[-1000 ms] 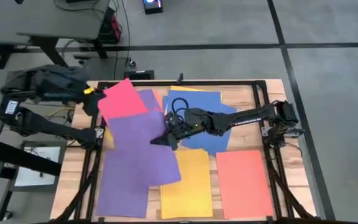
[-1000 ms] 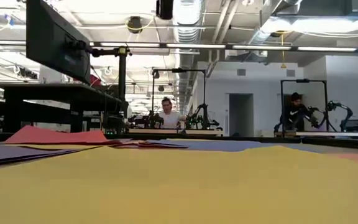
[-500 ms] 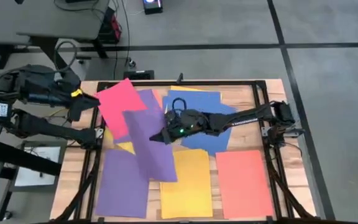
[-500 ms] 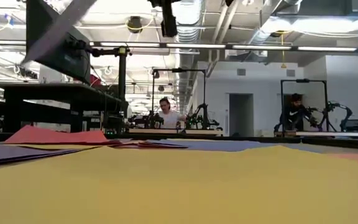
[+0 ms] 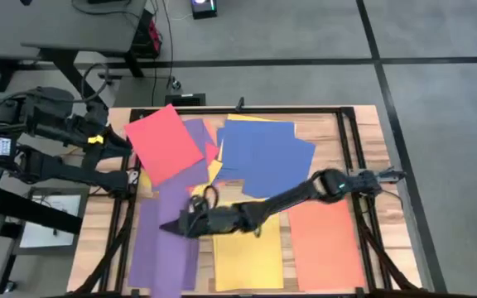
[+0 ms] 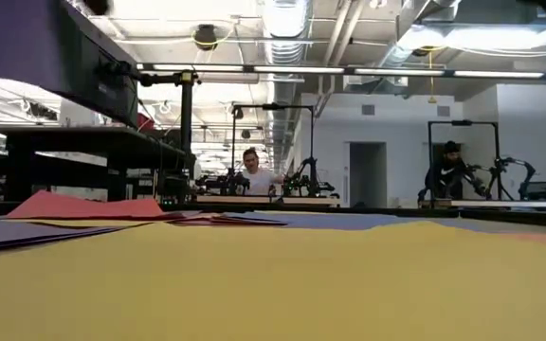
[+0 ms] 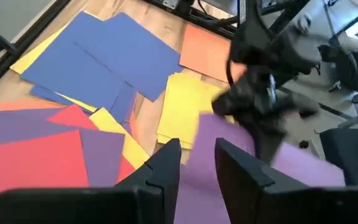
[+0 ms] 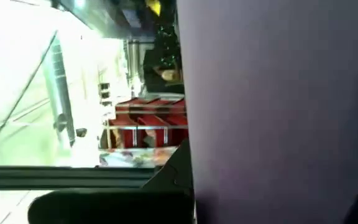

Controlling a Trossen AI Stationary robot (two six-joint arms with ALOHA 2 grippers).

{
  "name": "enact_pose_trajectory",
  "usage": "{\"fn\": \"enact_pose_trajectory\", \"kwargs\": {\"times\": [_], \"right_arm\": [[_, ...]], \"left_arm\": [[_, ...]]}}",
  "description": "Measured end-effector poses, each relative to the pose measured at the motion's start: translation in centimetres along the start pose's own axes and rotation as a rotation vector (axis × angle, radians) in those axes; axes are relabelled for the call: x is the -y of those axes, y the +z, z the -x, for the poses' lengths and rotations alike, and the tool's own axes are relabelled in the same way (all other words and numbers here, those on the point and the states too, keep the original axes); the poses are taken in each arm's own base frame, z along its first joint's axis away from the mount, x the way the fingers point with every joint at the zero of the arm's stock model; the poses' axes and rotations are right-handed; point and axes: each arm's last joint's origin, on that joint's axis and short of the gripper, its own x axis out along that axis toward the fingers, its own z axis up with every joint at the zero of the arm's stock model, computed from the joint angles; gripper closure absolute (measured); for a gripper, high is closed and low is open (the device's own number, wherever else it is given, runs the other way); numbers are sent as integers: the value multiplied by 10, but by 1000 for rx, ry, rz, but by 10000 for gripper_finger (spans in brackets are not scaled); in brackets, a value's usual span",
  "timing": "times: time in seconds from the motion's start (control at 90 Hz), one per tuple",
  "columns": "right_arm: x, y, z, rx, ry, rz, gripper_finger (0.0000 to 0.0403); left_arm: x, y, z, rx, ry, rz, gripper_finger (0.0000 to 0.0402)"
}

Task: Organize paper
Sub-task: Stack the purple paper on top of the purple paper

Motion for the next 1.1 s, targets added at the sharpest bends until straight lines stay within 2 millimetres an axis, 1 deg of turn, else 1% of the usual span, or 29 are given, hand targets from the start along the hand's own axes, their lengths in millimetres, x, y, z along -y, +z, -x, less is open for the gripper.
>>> {"fn": "enact_pose_trajectory", "kwargs": {"times": [0.089, 0.133, 0.156, 0.222, 0.356, 0.433, 0.611, 0.844, 0.978, 1.1], "right_arm": [[12, 2, -20, 16, 43, -5, 403], [24, 5, -26, 23, 61, -13, 403], [27, 6, -27, 36, 68, -23, 403], [47, 6, -26, 61, 40, -54, 403], [75, -6, -21, 21, -130, -46, 403], [78, -9, -20, -10, -163, -43, 403], [86, -5, -19, 0, -264, -35, 403], [98, -11, -13, 8, -399, -85, 403], [101, -12, -11, 20, -427, -109, 403], [103, -8, -11, 59, -448, -122, 403]], "left_arm": [[0, 0, 0, 0, 0, 1, 320], [0, 0, 0, -1, 1, 5, 320], [0, 0, 0, -2, 1, 7, 320], [0, 0, 0, -3, 1, 9, 320], [0, -1, 0, -5, 2, 16, 320], [0, -1, 1, -2, 1, 15, 320], [0, -1, 1, 5, -1, 11, 320], [0, -1, 1, 5, -1, 10, 320], [0, 0, 1, 9, -2, 10, 320], [0, 0, 1, 11, -2, 9, 320]]}}
